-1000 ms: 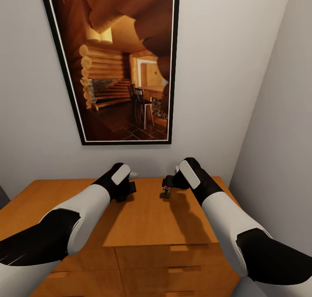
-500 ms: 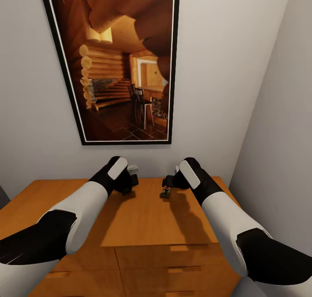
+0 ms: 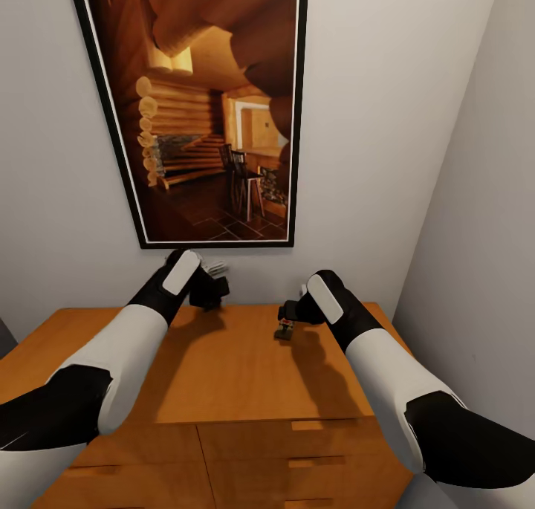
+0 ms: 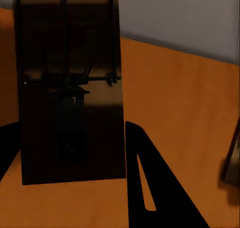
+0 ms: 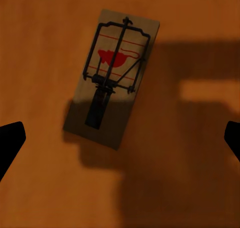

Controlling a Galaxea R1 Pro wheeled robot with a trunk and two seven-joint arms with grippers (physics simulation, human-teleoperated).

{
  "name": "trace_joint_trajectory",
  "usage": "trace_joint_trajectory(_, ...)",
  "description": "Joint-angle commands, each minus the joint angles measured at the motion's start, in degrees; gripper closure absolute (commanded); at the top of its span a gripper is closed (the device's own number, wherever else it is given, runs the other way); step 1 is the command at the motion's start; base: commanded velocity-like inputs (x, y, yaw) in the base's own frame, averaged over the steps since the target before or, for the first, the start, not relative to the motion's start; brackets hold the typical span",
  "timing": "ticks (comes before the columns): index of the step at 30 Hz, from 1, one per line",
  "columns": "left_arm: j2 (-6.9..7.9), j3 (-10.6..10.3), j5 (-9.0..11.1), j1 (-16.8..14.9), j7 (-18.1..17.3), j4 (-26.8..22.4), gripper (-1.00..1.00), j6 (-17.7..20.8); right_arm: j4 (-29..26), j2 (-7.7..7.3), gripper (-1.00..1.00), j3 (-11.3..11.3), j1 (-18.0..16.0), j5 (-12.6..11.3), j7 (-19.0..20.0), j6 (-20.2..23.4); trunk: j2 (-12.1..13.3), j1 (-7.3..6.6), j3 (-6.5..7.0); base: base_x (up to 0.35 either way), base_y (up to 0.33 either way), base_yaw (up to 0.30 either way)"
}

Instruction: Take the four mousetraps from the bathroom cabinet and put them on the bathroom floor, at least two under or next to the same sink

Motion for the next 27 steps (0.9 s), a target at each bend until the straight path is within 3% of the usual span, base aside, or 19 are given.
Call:
trace_joint_trajectory(1,0.44,-0.24,1.52,-0.03,0.39,-0.42,1.0,0.21,-0.05,-0.02,-1.0,0.16,-0.05,-0.6,-0.59,0.09,-0.05,0.0,-0.07,0.0,0.0,0.0)
trace_joint_trajectory(10,2.5,-0.6,3.91,-0.07,-0.53,-1.58,1.0,0.48,-0.04,-0.03,-1.0,0.16,-0.05,-0.6,-0.69,0.09,-0.05,0.0,-0.07,0.0,0.0,0.0)
trace_joint_trajectory(27,5.1,-1.51,10.47,-0.01,-8.22,-4.49,1.0,1.01,-0.05,0.01,-1.0,0.22,-0.05,-0.51,-0.9,0.09,-0.05,0.0,-0.07,0.0,0.0,0.0)
